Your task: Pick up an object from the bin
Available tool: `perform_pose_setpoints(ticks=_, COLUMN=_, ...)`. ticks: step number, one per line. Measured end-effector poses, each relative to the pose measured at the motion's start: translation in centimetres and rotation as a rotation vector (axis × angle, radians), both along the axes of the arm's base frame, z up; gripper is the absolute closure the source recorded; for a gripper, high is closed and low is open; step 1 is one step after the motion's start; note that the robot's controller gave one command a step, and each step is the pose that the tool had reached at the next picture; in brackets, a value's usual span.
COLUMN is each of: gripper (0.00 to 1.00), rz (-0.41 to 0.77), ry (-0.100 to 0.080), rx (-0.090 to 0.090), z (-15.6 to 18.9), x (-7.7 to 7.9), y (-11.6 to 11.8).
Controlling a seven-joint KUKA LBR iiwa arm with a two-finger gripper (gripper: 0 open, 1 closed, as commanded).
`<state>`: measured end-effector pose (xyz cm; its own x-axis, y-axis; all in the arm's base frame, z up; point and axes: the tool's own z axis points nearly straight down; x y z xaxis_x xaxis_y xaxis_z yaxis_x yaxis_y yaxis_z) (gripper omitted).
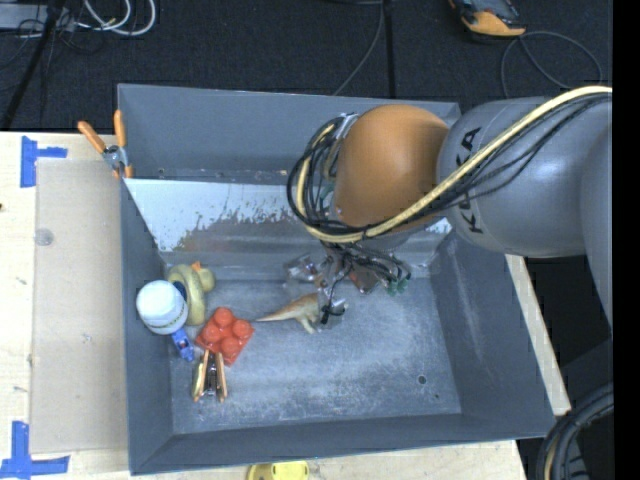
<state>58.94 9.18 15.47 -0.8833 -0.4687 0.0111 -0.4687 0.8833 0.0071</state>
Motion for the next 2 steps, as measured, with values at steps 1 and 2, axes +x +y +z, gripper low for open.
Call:
perform_pose_setpoints(ticks=1, gripper=1.00, rz=-0.001, ry=0.000, rx=0.000, z=0.0, x=0.0, y=0.0)
perform_pose_setpoints(ticks=2, gripper=1.00, rz=-0.040, ry=-0.001, rx=0.000, z=20.0, x=1.6, y=-0.7)
